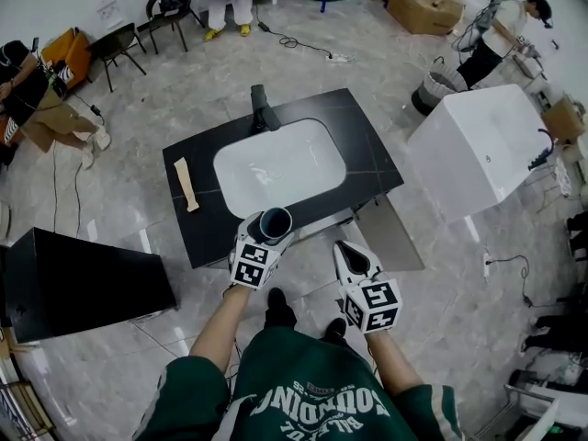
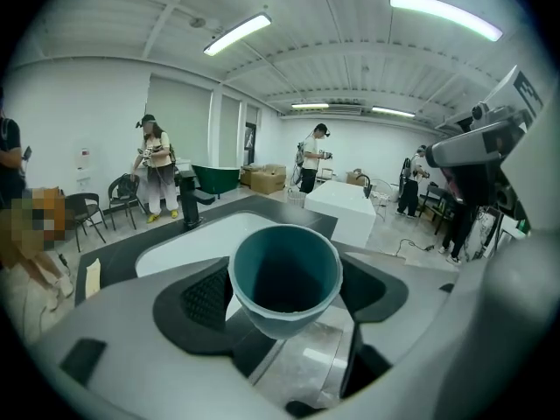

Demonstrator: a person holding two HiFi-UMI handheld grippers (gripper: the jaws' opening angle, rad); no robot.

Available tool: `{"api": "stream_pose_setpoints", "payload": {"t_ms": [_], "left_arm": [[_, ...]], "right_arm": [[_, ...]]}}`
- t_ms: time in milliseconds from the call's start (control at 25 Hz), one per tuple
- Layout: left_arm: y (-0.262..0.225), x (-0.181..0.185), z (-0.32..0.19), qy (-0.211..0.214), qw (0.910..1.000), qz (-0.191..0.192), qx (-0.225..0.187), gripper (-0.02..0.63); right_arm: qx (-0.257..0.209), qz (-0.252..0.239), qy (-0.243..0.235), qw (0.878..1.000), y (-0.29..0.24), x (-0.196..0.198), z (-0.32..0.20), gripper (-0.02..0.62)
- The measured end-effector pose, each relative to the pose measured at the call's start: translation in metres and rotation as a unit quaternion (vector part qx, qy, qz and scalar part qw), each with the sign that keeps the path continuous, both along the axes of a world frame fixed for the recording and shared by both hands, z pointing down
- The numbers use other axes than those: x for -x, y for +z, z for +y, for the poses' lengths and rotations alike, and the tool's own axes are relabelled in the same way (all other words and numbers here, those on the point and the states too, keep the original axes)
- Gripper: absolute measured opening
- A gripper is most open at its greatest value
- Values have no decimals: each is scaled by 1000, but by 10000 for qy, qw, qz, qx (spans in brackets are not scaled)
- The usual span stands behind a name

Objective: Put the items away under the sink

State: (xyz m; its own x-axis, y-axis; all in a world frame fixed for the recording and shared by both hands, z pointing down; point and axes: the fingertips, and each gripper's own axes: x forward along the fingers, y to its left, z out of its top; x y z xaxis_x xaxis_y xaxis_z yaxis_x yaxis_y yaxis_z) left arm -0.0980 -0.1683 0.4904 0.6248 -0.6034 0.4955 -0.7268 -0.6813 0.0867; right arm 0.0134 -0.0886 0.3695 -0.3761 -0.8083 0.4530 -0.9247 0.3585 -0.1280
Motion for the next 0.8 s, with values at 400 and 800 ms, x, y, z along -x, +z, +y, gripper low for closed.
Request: {"api": "stream_pose_setpoints", "payload": {"t_ms": [400,800], "left_arm": [[-11,-113,73,264,9996,17,13,382],[0,-210,135,268,9996,9,115,382]], "right_arm": [[112,-99,-40,9999,3,-94,63,43],[86,-170,-208,9996,13,-179,111,43]]}}
